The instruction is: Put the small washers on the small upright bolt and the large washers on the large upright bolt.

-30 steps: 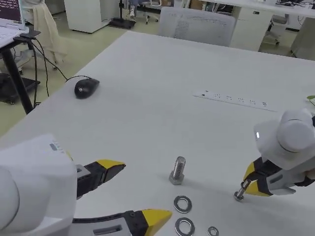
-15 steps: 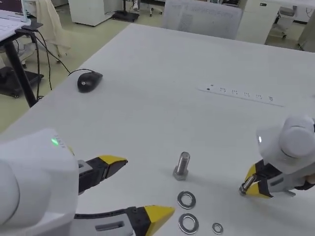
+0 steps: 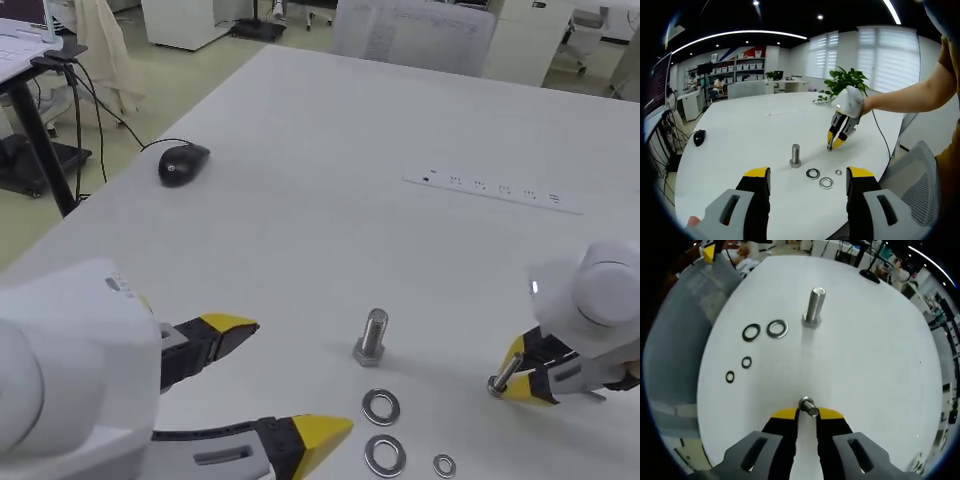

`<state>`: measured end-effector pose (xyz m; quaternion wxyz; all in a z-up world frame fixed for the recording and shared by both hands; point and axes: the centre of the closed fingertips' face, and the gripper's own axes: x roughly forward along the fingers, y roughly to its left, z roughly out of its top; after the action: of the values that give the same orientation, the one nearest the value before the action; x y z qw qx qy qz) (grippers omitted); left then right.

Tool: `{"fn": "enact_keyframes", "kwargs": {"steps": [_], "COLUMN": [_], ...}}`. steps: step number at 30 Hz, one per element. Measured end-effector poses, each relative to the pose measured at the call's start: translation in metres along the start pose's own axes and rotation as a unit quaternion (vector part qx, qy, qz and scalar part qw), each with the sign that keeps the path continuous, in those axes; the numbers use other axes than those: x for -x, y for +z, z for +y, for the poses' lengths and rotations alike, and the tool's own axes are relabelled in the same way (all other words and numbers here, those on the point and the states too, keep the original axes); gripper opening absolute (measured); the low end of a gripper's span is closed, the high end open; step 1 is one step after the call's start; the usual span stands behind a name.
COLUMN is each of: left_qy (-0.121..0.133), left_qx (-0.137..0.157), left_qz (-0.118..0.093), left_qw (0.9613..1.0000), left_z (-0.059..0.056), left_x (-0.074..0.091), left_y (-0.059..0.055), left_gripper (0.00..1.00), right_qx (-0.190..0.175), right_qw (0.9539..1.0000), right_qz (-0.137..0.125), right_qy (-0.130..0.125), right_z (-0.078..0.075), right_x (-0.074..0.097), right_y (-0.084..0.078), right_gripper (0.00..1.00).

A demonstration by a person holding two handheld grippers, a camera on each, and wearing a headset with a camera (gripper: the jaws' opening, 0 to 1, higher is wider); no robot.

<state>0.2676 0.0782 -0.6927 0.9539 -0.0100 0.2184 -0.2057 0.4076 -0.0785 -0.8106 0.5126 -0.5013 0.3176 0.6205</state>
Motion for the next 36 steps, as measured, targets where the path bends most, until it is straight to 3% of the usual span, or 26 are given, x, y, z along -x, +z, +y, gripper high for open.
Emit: {"fn": "enact_keyframes", "kwargs": {"steps": [7, 18, 25, 36], "left_qy": [0.001, 0.003, -0.001, -0.003], "left_qx": [-0.005, -0.013, -0.021, -0.024], "left_qz": [-0.003, -0.015, -0.02, -0.018], "left_qw": [1.0, 0.9998, 0.9996, 0.9996], "left_z": [-0.001, -0.005, -0.008, -0.008], "left_x": [0.003, 0.007, 0.011, 0.016], "left_y": [0.002, 0.01, 0.015, 0.009], "left_gripper": [0.61, 0.61, 0.61, 0.61], "right_qx": [-0.006, -0.011, -0.005, 0.008], "right_qw": [0.9999, 0.9998, 0.9996, 0.9995], "right_qz": [-0.001, -0.008, -0.026, -0.03], "right_qy": [-0.01, -0.017, -0.004, 0.011], "right_z": [0.004, 0.025, 0.05, 0.083], "right_x": [0.011, 0.026, 0.029, 0.026], "right_y": [-0.002, 0.0, 0.017, 0.032], "right_gripper": [0.14, 0.14, 0.14, 0.14]}}
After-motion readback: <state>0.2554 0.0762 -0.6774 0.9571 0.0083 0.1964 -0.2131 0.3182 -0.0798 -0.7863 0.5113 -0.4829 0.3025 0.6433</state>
